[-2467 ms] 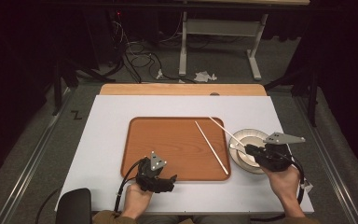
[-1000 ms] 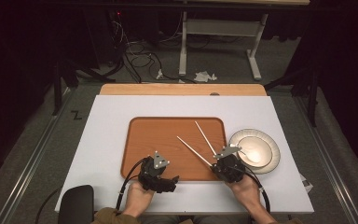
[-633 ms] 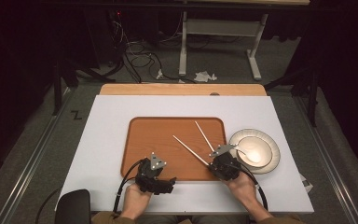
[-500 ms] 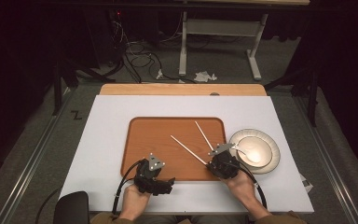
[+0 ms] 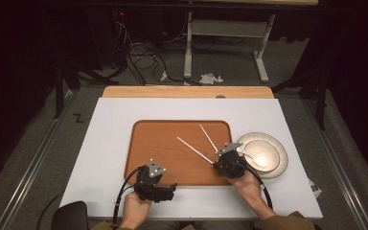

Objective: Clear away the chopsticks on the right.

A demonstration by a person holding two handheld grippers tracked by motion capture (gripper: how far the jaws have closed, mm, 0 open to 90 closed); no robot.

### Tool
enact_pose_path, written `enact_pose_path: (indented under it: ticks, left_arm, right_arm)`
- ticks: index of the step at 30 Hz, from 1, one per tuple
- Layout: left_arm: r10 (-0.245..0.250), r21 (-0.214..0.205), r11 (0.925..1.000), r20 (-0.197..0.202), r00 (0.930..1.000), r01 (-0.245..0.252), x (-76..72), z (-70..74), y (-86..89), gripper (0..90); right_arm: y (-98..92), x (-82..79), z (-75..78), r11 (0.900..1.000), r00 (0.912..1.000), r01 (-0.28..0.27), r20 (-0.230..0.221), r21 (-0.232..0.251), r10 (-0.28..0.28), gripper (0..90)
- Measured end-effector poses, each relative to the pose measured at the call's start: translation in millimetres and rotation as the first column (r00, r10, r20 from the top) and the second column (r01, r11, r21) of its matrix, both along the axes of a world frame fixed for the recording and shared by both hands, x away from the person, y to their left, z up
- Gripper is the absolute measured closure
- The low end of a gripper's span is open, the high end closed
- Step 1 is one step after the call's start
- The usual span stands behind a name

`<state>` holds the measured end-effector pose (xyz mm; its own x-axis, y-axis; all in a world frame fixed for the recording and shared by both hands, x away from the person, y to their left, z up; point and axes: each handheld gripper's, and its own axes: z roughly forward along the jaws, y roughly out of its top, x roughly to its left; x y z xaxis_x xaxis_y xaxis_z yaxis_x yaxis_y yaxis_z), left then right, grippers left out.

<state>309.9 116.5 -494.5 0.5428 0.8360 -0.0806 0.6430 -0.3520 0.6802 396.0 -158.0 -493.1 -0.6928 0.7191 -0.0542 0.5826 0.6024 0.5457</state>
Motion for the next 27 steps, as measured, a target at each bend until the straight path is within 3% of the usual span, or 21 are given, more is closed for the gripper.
enact_pose_path:
  ticks: [5, 10, 18, 22, 24, 25, 27]
  left_arm:
    - [0.01, 0.002, 0.9999, 0.008, 0.9999, -0.01, -1.8, 0.4, 2.0, 16.4]
    - [0.012, -0.006, 0.9999, 0.008, 0.9999, -0.012, -2.9, 1.0, 2.9, 16.4]
    - [-0.016, -0.011, 0.9998, 0.035, 0.9992, 0.017, -8.2, 3.6, -1.5, 16.4]
    - [-0.02, -0.017, 0.9996, 0.051, 0.9985, 0.021, -8.8, 5.1, -2.9, 16.4]
    - [-0.004, -0.022, 0.9997, 0.079, 0.9968, 0.006, -9.5, 6.8, -2.5, 16.6]
    - [0.015, -0.042, 0.9991, 0.114, 0.9933, -0.01, -10.8, 9.7, -1.3, 16.4]
    - [0.023, -0.055, 0.9984, 0.129, 0.9914, -0.016, -11.2, 11.4, 0.3, 16.4]
  right_arm:
    - [-5.5, 7.1, -0.1, 0.9989, 0.9989, 0.047, 0.005, 0.002, -0.047, 83.5]
    - [-6.5, 9.5, -0.2, 0.9982, 0.9981, 0.06, 0.017, -0.005, -0.059, 83.3]
    - [-6.6, 8.3, 0.5, 0.998, 0.9978, 0.061, 0.024, -0.013, -0.061, 78.2]
    - [-7.0, 2.7, 6.8, 0.9989, 0.9972, 0.042, 0.061, 0.021, -0.043, 72.5]
    - [-7.3, 0.3, 9.1, 0.9984, 0.9966, 0.046, 0.066, 0.034, -0.048, 71.6]
    - [-9.5, -2.1, 13.1, 0.9982, 0.9956, 0.032, 0.087, 0.051, -0.036, 70.4]
    - [-10.6, -3.4, 15.1, 0.9977, 0.9948, 0.034, 0.094, 0.059, -0.04, 69.7]
